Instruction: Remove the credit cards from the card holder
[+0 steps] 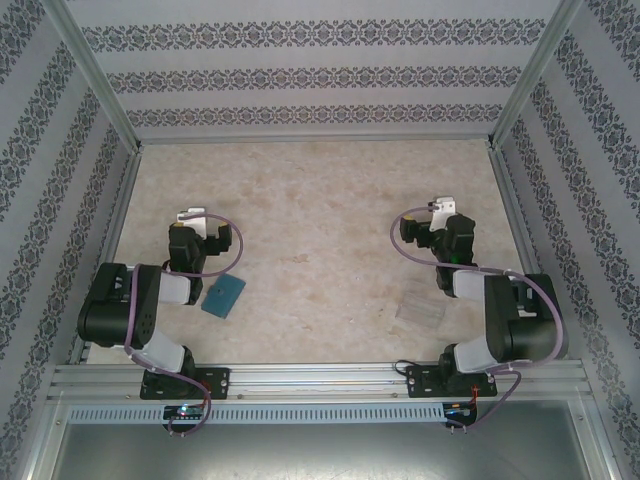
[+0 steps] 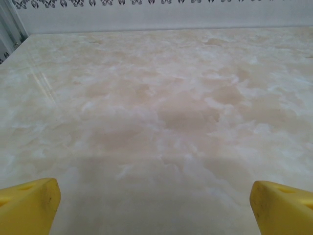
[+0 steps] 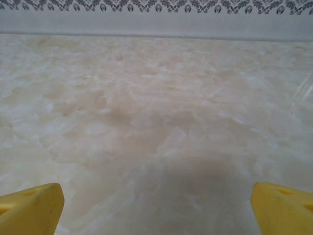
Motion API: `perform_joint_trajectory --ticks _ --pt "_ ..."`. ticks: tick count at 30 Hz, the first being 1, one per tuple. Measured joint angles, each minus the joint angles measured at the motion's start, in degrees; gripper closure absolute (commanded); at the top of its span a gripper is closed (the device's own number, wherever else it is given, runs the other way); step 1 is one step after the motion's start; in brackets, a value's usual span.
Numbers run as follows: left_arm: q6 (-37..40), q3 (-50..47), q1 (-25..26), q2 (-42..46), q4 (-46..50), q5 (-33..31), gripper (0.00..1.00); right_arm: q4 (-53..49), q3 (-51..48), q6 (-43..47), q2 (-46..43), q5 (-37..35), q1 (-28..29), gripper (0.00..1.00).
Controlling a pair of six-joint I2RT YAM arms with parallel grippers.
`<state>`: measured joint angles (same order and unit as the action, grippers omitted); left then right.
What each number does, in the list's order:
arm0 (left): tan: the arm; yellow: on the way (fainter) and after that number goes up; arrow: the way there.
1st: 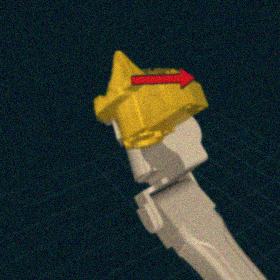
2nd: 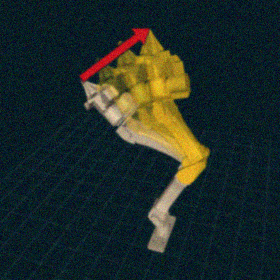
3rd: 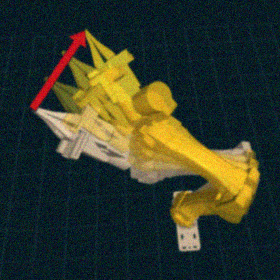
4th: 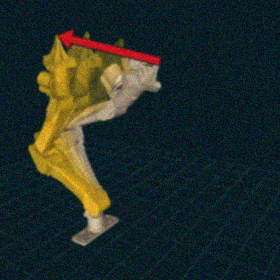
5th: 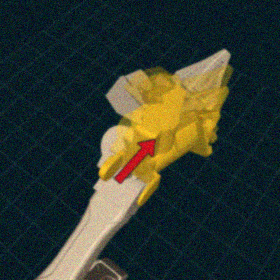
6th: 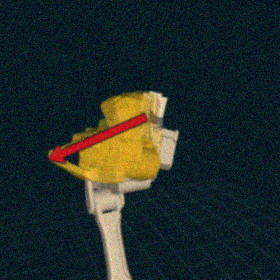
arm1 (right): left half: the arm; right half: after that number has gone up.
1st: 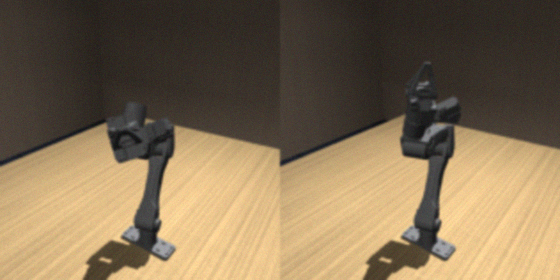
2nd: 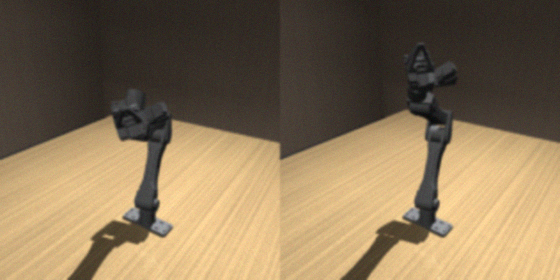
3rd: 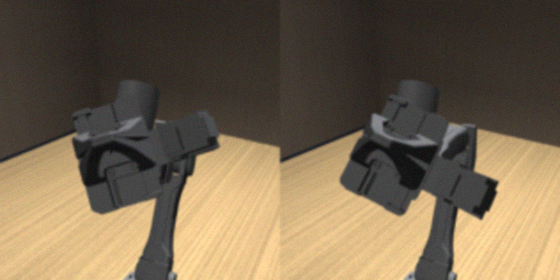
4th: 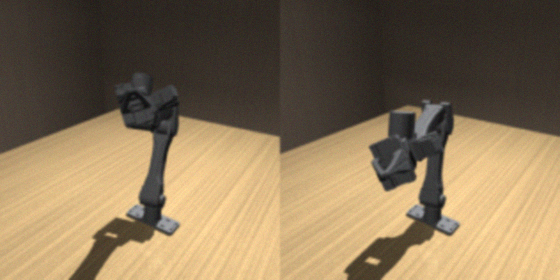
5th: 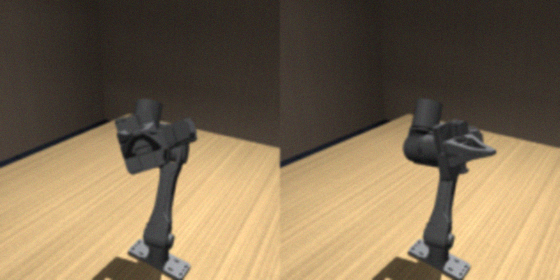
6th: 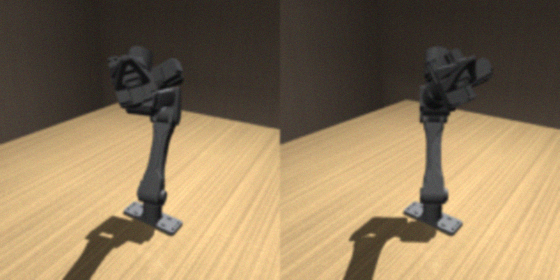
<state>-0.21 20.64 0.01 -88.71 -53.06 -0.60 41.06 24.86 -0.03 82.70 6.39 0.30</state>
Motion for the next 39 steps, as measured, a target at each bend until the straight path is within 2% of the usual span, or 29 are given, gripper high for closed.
perform_joint_trajectory --ticks 5,10,15,22,29,35,39 --pt "-0.09 1.77 0.04 5.29 6.23 -2.27 0.00 -12.66 5.95 -1.77 -4.74 -3.43 0.72 0.02" --pt "-2.78 9.57 0.72 10.16 20.48 -8.09 0.00 -29.33 11.82 -7.30 -9.49 -5.60 1.33 0.05" --pt "-10.54 18.88 1.05 12.74 37.70 -10.38 0.00 -46.47 17.20 -15.85 -13.60 -6.01 2.16 0.11" --pt "-19.98 28.61 1.11 13.88 61.24 -3.32 0.00 -68.06 23.45 -25.81 -15.91 -5.01 2.23 0.10" --pt "-21.64 38.77 1.14 13.77 81.68 7.06 0.00 -86.33 26.25 -31.21 -16.06 -4.87 2.54 0.03" --pt "-19.23 43.34 1.14 14.23 93.33 11.04 0.00 -95.91 26.86 -33.86 -16.02 -5.53 5.42 0.02" --pt "-17.18 42.36 1.11 16.76 95.34 10.67 0.00 -98.68 26.67 -36.09 -16.09 -5.99 7.02 0.04"
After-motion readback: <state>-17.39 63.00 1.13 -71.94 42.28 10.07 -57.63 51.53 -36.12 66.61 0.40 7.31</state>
